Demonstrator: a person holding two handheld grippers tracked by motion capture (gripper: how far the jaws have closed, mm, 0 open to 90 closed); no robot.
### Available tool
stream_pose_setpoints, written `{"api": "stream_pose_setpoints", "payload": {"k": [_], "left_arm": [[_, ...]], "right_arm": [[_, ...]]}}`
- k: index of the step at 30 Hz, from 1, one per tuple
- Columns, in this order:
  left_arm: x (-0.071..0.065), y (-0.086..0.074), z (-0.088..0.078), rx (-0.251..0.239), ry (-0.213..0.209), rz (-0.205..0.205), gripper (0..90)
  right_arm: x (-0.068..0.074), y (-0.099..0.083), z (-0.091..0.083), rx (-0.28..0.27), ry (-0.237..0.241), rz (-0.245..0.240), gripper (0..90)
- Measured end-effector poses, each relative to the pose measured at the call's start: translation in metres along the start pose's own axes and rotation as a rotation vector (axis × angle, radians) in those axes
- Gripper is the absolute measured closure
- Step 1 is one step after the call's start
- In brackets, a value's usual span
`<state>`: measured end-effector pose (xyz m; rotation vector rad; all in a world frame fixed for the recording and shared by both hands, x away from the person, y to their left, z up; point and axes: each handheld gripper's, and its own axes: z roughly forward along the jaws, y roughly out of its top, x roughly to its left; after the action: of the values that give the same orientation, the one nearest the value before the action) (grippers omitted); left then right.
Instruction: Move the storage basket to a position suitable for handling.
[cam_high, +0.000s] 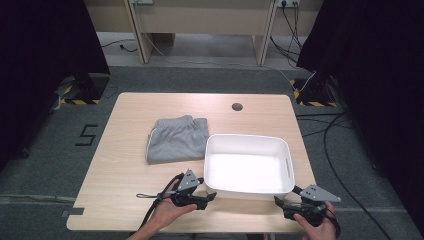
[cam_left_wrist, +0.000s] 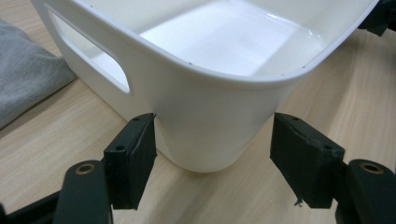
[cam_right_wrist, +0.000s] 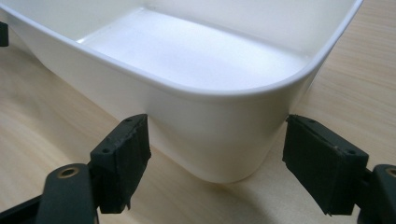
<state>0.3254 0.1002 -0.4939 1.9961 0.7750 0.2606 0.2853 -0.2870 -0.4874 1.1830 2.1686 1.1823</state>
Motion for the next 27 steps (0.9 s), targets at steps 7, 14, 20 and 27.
{"api": "stream_pose_setpoints", "payload": {"k": [7, 14, 20, 27], "left_arm": [[0.007, 0.009, 0.013, -0.006, 0.027, -0.018, 32.2], [0.020, 0.019, 0.025, -0.017, 0.056, -0.047, 32.6], [0.032, 0.028, 0.032, -0.017, 0.074, -0.075, 32.1], [0.043, 0.037, 0.041, -0.025, 0.089, -0.102, 31.4]], "right_arm": [[-0.011, 0.006, 0.010, 0.003, -0.027, 0.004, 24.0], [-0.029, 0.015, 0.026, -0.014, -0.005, 0.017, 24.2], [-0.036, 0.026, 0.039, 0.005, -0.017, 0.000, 24.9], [-0.047, 0.037, 0.052, 0.009, -0.027, -0.003, 25.4]]}}
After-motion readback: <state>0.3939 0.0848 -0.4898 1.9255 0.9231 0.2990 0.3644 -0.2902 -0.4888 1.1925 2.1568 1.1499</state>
